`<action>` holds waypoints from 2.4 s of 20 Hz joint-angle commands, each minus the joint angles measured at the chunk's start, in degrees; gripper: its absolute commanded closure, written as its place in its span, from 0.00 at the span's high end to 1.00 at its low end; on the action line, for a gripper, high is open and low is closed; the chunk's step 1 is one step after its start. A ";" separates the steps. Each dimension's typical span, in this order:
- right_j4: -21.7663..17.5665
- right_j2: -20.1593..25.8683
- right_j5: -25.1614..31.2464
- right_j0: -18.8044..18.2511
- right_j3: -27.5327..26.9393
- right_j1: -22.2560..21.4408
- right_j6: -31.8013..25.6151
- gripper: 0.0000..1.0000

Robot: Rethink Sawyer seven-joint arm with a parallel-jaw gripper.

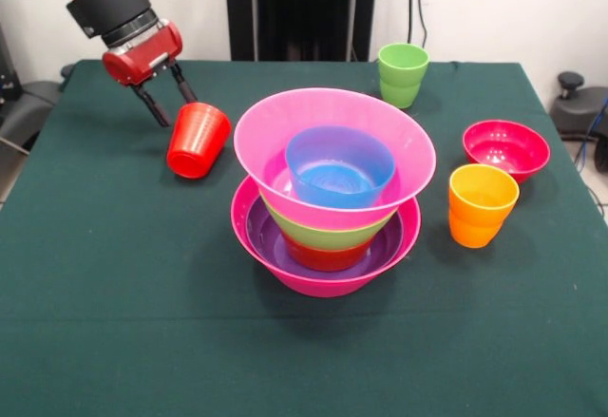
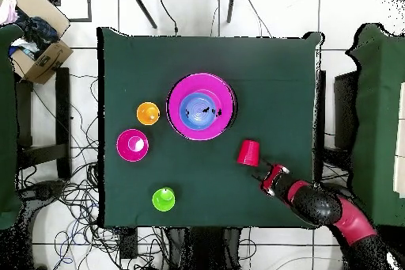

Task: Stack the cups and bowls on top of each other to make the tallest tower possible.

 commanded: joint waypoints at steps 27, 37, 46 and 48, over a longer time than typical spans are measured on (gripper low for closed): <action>-1.80 -1.88 -11.10 5.34 -3.41 8.97 7.72 1.00; -0.99 -1.84 -12.65 5.53 -3.66 7.50 8.22 1.00; -0.16 -1.42 -12.94 6.72 -5.41 6.04 9.02 1.00; -0.08 -1.33 -13.48 7.04 -5.64 5.67 9.44 1.00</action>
